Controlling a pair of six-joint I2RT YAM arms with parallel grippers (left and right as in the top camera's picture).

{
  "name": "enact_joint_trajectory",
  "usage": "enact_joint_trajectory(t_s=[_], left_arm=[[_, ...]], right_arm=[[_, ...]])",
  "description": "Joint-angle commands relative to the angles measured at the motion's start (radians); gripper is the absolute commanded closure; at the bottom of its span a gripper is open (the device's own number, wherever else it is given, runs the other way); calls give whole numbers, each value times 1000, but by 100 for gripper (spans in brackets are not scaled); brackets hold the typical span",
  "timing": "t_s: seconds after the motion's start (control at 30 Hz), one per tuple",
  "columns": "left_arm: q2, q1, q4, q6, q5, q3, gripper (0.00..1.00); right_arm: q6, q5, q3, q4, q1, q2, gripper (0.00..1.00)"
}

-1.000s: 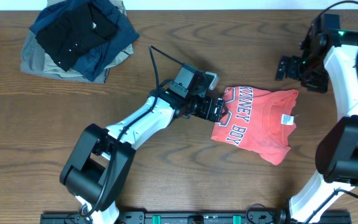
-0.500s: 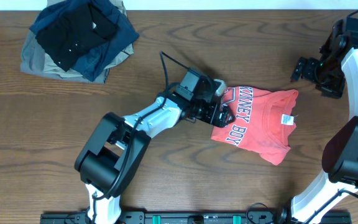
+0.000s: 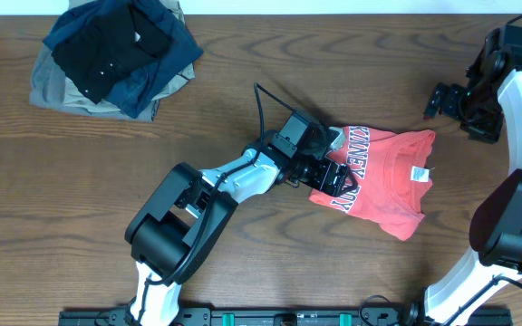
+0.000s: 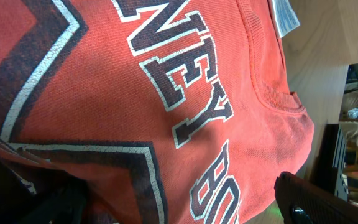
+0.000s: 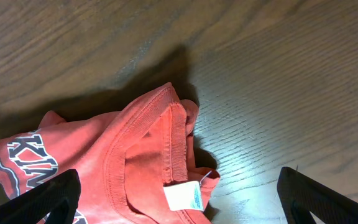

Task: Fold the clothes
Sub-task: 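Grasp the folded red shirt's left side with the left gripper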

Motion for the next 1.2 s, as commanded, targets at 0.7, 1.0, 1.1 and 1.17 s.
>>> enact_joint_trajectory(t_s=[0.7, 1.0, 1.1, 1.17], left_arm=[[-100, 98, -141, -85, -296, 0, 2], [-74, 100, -51, -86, -351, 0, 2], [-44, 99, -27, -86, -316, 0, 2], [-24, 99, -10, -86, -273, 0, 2]], right_arm=[[16, -3, -1, -2, 4, -5, 1], [16, -3, -1, -2, 4, -5, 1], [16, -3, -1, -2, 4, -5, 1], [16, -3, -1, -2, 4, -5, 1]])
